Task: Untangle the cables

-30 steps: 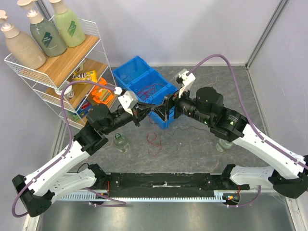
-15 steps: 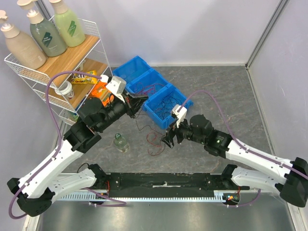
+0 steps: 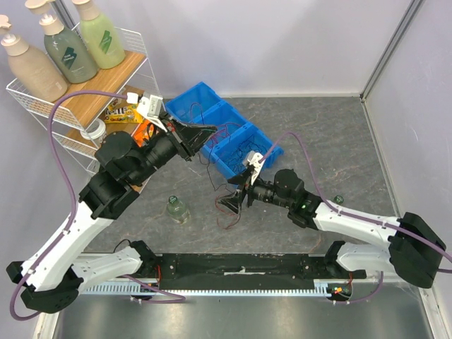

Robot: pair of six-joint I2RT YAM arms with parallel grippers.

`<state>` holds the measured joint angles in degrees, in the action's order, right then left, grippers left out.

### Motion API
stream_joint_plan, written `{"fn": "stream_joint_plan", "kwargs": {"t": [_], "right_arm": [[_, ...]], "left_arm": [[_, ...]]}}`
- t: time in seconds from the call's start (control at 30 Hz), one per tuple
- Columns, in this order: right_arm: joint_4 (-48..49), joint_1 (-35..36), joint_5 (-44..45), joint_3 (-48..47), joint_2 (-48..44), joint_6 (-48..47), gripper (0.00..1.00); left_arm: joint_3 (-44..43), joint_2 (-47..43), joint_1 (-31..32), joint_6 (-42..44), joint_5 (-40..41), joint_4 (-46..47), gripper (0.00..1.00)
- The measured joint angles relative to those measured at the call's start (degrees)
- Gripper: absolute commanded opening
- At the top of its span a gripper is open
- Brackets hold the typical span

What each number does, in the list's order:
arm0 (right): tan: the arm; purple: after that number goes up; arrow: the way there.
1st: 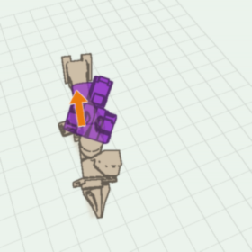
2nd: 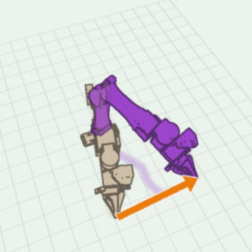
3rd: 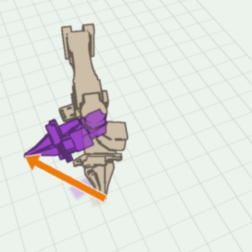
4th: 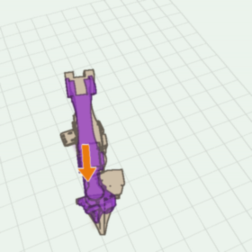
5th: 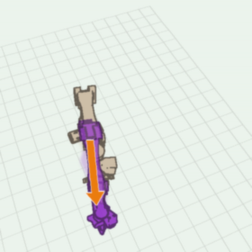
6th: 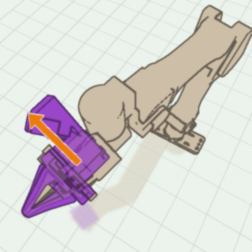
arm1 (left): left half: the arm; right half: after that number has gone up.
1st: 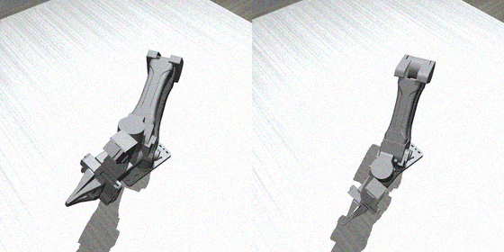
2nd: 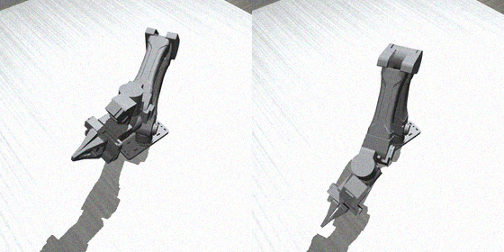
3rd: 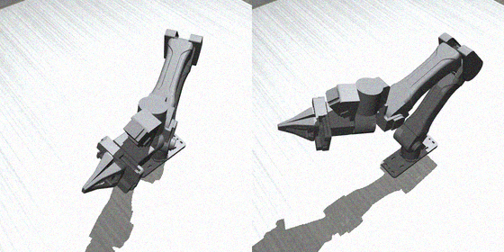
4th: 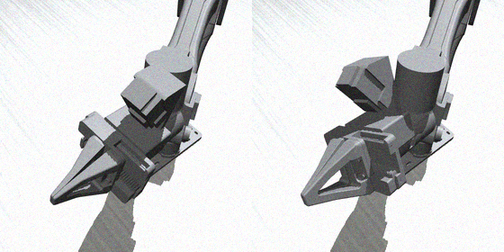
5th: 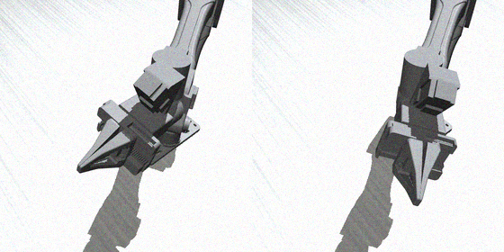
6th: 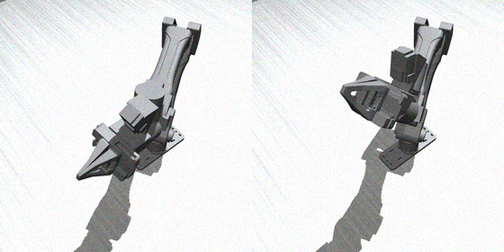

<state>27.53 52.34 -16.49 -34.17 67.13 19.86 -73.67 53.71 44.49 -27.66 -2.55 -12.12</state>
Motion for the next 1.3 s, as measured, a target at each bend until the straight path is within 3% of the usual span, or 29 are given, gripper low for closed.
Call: {"fn": "stream_joint_plan", "kwargs": {"t": [0.23, 0.47, 0.53, 0.67, 0.7, 0.73, 0.87, 1.1, 1.3], "right_arm": [[4.2, 0.0, -1.4, -1.4, 5.8, 1.0, 0.81], [4.7, 0.0, -0.8, -5.0, 8.3, 1.1, 0.79], [4.7, 0.0, 0.0, -5.0, 8.0, 0.7, 0.63], [4.9, 0.0, -0.3, -5.7, 8.0, 0.7, 0.19], [5.0, 0.0, -0.4, -5.7, 8.0, 1.0, 0.14], [5.0, 0.0, -0.4, -5.7, 8.0, 1.3, 0.0], [3.5, 0.0, 0.5, -5.6, 6.7, 2.3, 0.0], [-11.3, -1.2, 1.7, -8.7, -5.1, 2.9, 0.0], [-18.7, -8.4, -3.0, -17.5, -8.4, 7.2, 0.0]], "left_arm": [[-2.5, 0.2, 0.0, -1.7, -1.7, 0.3, 0.02], [-3.4, 0.7, 0.0, -2.3, -2.5, 0.4, 0.02], [-3.6, 0.7, 0.0, -2.3, -2.5, 0.5, 0.02], [-3.7, 0.9, 0.0, -2.3, -2.5, 0.5, 0.02], [-3.7, 1.0, 0.0, -2.3, -2.5, 0.5, 0.02], [-3.7, 1.2, 0.0, -2.3, -2.4, 0.5, 0.02], [-3.6, 1.2, 0.0, -1.0, -0.9, 0.4, 0.02], [3.1, -1.5, 0.0, 6.3, 4.3, 2.0, 0.02], [17.4, -4.0, 0.0, 12.4, -4.7, 10.9, 0.04]]}}
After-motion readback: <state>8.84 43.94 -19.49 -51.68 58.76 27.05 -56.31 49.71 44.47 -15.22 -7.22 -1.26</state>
